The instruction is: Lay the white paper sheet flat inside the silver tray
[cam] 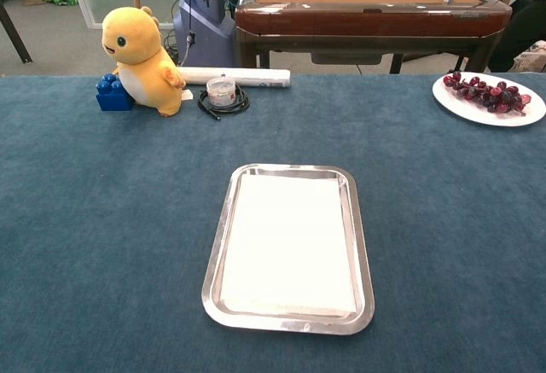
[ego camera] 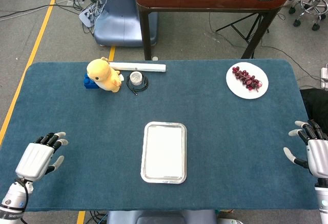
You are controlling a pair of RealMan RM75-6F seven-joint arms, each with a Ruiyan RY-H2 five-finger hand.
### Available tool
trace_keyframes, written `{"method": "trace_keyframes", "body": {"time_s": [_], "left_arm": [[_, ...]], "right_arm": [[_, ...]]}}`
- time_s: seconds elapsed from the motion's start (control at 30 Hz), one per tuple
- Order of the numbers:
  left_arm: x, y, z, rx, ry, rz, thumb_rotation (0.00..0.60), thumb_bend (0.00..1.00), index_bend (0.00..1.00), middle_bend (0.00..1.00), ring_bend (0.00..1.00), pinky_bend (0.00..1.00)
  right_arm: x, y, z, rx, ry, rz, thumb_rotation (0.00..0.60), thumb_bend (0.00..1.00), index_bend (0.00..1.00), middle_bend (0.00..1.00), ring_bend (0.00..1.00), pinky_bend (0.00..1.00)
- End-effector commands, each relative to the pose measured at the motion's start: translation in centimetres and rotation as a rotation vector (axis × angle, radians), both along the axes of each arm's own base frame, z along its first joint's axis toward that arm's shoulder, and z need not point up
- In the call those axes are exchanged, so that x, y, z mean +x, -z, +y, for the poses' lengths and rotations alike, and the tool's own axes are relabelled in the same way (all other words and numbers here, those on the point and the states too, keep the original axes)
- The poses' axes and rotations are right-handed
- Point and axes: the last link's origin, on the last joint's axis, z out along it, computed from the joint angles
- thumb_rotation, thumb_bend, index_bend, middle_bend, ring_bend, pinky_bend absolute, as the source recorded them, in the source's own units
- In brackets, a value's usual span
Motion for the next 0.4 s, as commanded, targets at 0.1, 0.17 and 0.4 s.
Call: {"method": "trace_keyframes", "body": {"time_s": [0.1,0.17,0.4], "left_arm": [[-1.4,-0.5,-0.8,0.077,-0.042,-0.014,0.600,0.30,0.39,0.26,0.24,0.35],[-1.7,-0.6,-0.9,0.087,-0.049,-0.024,0.600,0.30,0.39,0.26,0.23,0.35],[-2.1,-0.7,-0.7,0.093,-0.050,-0.016,0.600,0.30,0.39,0.26,0.23,0.35]], "right_arm": [[0.2,0.0,0.2,0.000,-0.008,0.003,0.600,0.21,0.41,0.24,0.12,0.32],[0.2,0.0,0.2,0.000,-0.007,0.003,0.600,0.21,0.41,0.24,0.12,0.32],[0.1,-0.1,0.0,0.004,-0.003,-0.001,0.600,0.21,0.41,0.24,0.12,0.32]]}}
